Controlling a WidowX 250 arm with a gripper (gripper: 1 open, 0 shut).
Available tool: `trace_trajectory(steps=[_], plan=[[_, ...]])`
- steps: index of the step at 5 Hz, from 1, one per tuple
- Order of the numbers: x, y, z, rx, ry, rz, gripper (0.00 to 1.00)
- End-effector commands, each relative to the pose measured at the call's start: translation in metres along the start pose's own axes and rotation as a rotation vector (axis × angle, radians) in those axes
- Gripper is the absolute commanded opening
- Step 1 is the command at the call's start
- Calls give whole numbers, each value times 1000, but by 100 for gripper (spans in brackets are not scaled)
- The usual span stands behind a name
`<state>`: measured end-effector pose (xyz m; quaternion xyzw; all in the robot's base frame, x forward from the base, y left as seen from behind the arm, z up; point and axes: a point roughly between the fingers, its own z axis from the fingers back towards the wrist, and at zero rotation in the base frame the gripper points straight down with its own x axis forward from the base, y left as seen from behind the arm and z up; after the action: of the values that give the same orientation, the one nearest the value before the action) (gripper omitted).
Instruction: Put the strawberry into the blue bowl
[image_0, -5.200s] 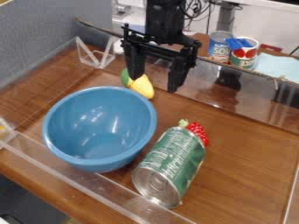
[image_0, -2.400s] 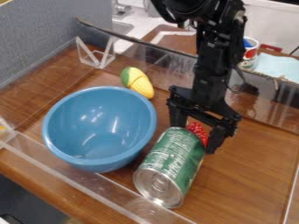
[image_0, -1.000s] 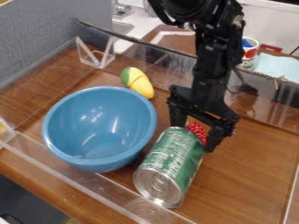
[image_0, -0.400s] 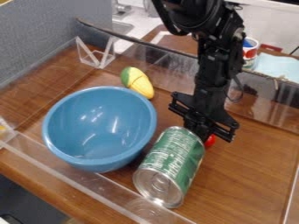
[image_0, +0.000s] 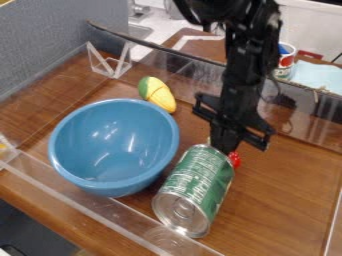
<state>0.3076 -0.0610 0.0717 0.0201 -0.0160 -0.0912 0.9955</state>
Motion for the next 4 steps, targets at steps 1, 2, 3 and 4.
trace_trajectory(steps=[1, 2, 3, 4], plan=[[-1, 22, 55, 6, -132, 57, 0], [-16, 50, 86, 16, -177, 121, 0], [-23, 47, 68, 20, -155, 120, 100], [-28, 44, 55, 18, -137, 114, 100]])
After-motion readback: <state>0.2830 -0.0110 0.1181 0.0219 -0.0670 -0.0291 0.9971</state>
